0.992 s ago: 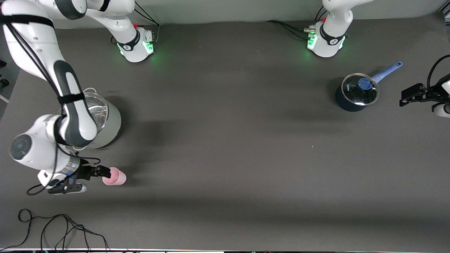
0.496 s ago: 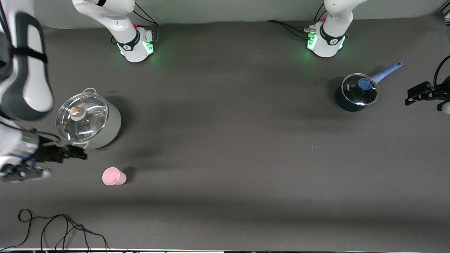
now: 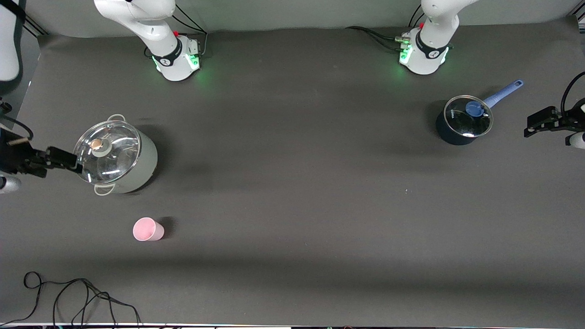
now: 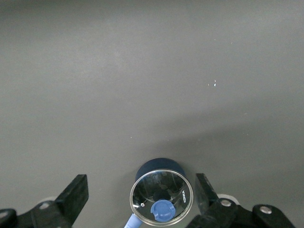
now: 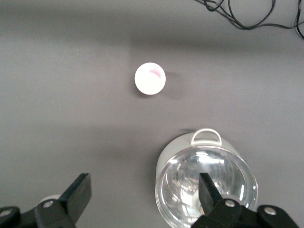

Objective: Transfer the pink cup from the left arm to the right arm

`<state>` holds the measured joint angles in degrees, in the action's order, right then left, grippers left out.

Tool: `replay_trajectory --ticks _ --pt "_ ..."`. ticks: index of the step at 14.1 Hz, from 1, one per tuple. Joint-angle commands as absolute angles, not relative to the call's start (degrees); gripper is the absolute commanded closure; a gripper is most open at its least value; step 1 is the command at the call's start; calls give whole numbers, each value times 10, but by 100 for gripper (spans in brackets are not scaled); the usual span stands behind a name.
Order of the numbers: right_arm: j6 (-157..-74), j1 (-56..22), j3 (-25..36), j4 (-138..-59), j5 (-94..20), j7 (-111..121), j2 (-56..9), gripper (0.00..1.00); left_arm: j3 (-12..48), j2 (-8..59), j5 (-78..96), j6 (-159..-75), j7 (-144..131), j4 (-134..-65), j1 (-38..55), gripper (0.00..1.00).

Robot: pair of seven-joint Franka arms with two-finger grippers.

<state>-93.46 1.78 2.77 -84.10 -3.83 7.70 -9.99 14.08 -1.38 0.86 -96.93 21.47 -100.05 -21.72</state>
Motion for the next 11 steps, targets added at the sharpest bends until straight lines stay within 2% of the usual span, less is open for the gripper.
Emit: replay_trajectory --ticks 1,3,8,11 --pt "-918 11 30 -854 -25 70 -91 0 13 -34 4 -964 202 -1013 -81 0" --pt "-894 17 32 -856 -22 76 -77 0 -52 -36 -15 -964 200 -1012 -8 0" --pt "-862 10 40 -858 -25 61 -69 0 -59 -16 -23 -969 204 -994 -2 0" --pt "-870 -38 38 -873 -12 -60 -47 0 -59 38 -21 -935 206 -895 3 0"
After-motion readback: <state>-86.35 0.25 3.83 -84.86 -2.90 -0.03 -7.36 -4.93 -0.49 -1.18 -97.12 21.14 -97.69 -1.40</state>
